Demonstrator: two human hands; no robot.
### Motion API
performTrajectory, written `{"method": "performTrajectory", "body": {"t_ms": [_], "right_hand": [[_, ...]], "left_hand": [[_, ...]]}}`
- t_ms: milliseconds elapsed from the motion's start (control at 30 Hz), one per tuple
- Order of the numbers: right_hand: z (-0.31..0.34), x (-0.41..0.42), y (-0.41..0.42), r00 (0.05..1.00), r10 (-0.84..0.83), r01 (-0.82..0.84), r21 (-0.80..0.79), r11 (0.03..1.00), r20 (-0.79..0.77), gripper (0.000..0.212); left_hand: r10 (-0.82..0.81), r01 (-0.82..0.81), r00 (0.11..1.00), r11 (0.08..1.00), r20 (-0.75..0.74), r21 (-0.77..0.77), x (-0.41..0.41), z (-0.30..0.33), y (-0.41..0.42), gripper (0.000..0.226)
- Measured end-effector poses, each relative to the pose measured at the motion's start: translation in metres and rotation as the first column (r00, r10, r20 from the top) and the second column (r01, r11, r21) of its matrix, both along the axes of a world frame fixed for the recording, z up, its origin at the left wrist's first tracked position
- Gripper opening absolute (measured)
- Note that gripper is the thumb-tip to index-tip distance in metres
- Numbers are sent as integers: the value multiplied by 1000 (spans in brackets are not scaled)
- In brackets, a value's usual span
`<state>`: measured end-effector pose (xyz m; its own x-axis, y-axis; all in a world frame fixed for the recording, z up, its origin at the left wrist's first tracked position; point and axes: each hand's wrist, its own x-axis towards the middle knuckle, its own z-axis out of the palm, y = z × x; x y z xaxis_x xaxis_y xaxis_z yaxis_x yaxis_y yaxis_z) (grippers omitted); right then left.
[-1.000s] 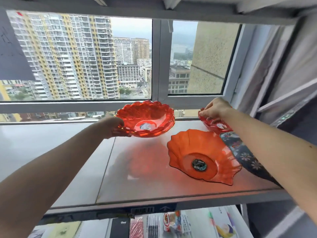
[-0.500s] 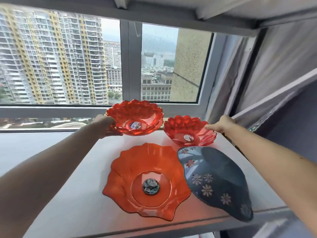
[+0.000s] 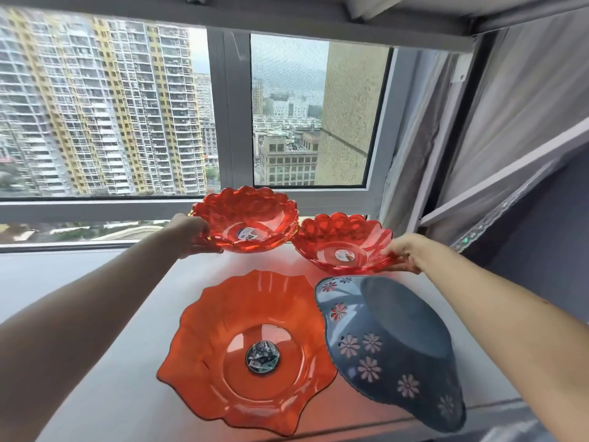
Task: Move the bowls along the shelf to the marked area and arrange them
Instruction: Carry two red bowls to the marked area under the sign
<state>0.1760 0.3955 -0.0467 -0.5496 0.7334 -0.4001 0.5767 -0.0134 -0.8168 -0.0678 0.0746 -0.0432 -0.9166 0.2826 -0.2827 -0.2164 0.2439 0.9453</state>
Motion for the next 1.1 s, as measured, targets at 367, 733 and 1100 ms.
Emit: {"method": "performTrajectory", "body": {"t_ms": [367,733,1100], "right_hand": [[41,-39,-24,996,63,-54,158,986,-57,30],[74,-108,-150,954,298,-284,195,939,-45,12],[67,-174,-362,902,419,-402,151,903,-101,19]], "left_hand": [[117,-115,993,990,-26,83,-9,17,-57,24],[301,-297,953,950,-32,97,7,36,-221,13],[455,-451,886,890,-84,71,16,38,-461,49]]}}
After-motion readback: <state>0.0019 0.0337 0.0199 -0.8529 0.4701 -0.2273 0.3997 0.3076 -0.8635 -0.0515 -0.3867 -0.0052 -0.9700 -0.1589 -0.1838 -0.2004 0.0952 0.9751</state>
